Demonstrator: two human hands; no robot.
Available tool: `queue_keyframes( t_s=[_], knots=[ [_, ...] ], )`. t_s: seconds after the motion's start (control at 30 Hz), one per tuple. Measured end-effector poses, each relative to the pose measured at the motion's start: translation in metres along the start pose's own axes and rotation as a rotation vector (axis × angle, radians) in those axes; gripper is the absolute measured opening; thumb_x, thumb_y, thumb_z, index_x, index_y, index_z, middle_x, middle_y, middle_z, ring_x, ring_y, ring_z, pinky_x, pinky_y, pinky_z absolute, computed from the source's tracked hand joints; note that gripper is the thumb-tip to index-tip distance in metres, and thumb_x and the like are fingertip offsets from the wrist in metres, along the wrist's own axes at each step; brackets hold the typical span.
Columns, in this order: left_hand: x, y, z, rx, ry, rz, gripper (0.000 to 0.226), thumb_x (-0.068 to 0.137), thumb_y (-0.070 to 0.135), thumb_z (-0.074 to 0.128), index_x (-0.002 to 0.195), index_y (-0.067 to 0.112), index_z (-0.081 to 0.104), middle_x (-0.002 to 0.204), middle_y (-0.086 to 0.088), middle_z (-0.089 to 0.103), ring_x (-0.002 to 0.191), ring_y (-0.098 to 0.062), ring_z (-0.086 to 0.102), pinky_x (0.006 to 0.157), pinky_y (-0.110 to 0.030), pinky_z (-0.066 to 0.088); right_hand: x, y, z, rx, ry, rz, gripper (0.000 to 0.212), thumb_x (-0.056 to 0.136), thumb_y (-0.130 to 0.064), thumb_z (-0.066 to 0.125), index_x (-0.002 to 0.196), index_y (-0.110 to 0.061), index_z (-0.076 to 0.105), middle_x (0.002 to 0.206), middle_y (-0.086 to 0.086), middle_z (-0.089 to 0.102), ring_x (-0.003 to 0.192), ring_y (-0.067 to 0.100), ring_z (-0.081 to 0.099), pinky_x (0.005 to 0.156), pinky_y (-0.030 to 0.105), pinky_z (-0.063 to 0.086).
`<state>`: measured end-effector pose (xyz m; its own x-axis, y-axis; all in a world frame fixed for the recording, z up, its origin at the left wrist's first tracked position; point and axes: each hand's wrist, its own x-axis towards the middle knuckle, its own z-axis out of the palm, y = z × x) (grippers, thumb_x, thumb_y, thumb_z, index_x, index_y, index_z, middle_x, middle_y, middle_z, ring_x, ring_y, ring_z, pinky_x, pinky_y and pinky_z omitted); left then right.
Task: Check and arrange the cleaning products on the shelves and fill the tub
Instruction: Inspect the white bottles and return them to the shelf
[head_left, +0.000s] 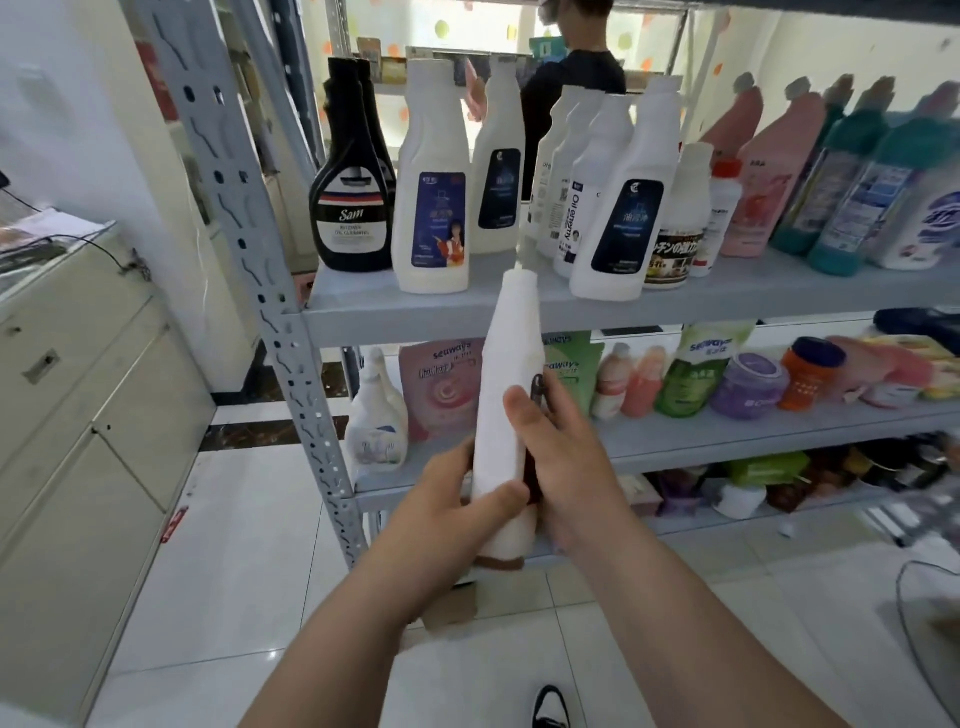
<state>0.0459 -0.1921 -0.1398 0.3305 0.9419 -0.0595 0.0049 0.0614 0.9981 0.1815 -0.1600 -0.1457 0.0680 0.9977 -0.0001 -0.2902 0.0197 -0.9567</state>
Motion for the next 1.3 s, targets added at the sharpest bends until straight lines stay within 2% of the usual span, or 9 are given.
queue_keyframes(
  t_s=[0.13,0.37,0.47,0.6,0.77,0.87,1.07,1.17,1.3],
  knots=[
    [-0.014,-0.008,-0.007,-0.109,0.151,-0.019,0.028,0.099,0.017,0.056,0.107,0.038,0.071,0.106,-0.006,0.073,0.091,-0.025,0.073,0.066,-0.044,0.063,0.000,-0.006,-0.003,0.108,-0.036,0.142,0.066,0.072,-0.049,0.080,0.121,-0.008,0.064,0.111,0.015,0.075,0.102,0.031,0.072,0.087,0.048,0.059],
    [-0.016,-0.022,-0.017,-0.236,0.262,-0.087,0.036,0.103,0.023,0.042,0.107,0.037,0.074,0.107,0.001,0.076,0.106,-0.027,0.070,0.081,-0.056,0.061,-0.002,0.001,-0.002,0.159,-0.199,0.064,0.048,0.096,-0.031,0.064,0.137,-0.007,0.060,0.131,0.026,0.065,0.122,0.043,0.063,0.105,0.059,0.049],
    [-0.014,-0.028,-0.020,-0.314,0.284,-0.161,0.025,0.102,0.023,0.046,0.096,0.022,0.071,0.084,-0.002,0.074,0.070,-0.020,0.071,0.051,-0.032,0.053,-0.003,0.007,0.005,0.167,-0.232,0.085,0.051,0.094,-0.036,0.061,0.141,-0.016,0.060,0.133,0.019,0.065,0.124,0.038,0.060,0.111,0.058,0.043],
    [-0.016,-0.028,-0.020,-0.631,0.075,-0.259,0.035,0.081,0.022,0.068,0.109,0.003,0.060,0.079,-0.018,0.062,0.058,-0.030,0.061,0.049,-0.029,0.047,-0.005,0.016,0.013,0.166,-0.324,0.168,0.073,0.080,-0.043,0.080,0.142,-0.013,0.055,0.127,0.020,0.061,0.118,0.035,0.059,0.110,0.062,0.039],
    [-0.009,-0.029,-0.029,-0.480,0.015,-0.236,0.031,0.101,0.035,0.053,0.115,0.013,0.069,0.103,-0.013,0.072,0.085,-0.033,0.069,0.078,-0.049,0.054,-0.004,0.016,0.011,0.083,-0.205,0.075,0.052,0.080,-0.023,0.081,0.129,-0.017,0.062,0.115,0.011,0.072,0.103,0.030,0.070,0.081,0.043,0.060],
    [-0.008,-0.032,-0.038,-0.207,0.102,-0.223,0.031,0.096,0.043,0.053,0.121,0.034,0.068,0.114,-0.001,0.075,0.109,-0.025,0.070,0.100,-0.057,0.053,-0.004,0.017,0.010,-0.124,-0.086,-0.054,0.070,0.077,-0.025,0.089,0.138,-0.033,0.055,0.122,0.005,0.070,0.110,0.028,0.071,0.085,0.048,0.062],
    [-0.001,-0.031,-0.039,-0.111,0.372,-0.138,0.022,0.105,0.027,0.043,0.101,0.025,0.065,0.090,-0.001,0.074,0.081,-0.016,0.069,0.073,-0.040,0.058,0.000,0.014,0.024,-0.054,-0.117,-0.079,0.041,0.095,-0.027,0.068,0.133,-0.042,0.060,0.119,0.000,0.071,0.113,0.027,0.069,0.091,0.045,0.060],
    [-0.004,-0.033,-0.039,-0.675,0.091,-0.311,0.032,0.091,0.034,0.062,0.107,0.006,0.061,0.077,-0.013,0.065,0.060,-0.026,0.063,0.039,-0.023,0.046,0.006,0.012,0.027,-0.114,-0.237,-0.076,0.035,0.100,-0.032,0.062,0.133,-0.041,0.066,0.132,0.000,0.067,0.121,0.020,0.065,0.103,0.046,0.053],
    [-0.002,-0.048,-0.045,-1.114,-0.435,-0.256,0.039,0.096,0.032,0.062,0.122,0.002,0.059,0.100,-0.017,0.062,0.087,-0.030,0.064,0.051,-0.022,0.048,0.008,0.016,0.033,-0.182,-0.272,-0.097,0.039,0.104,-0.019,0.057,0.132,-0.044,0.067,0.118,0.002,0.062,0.098,0.015,0.065,0.087,0.033,0.057]
  ],
)
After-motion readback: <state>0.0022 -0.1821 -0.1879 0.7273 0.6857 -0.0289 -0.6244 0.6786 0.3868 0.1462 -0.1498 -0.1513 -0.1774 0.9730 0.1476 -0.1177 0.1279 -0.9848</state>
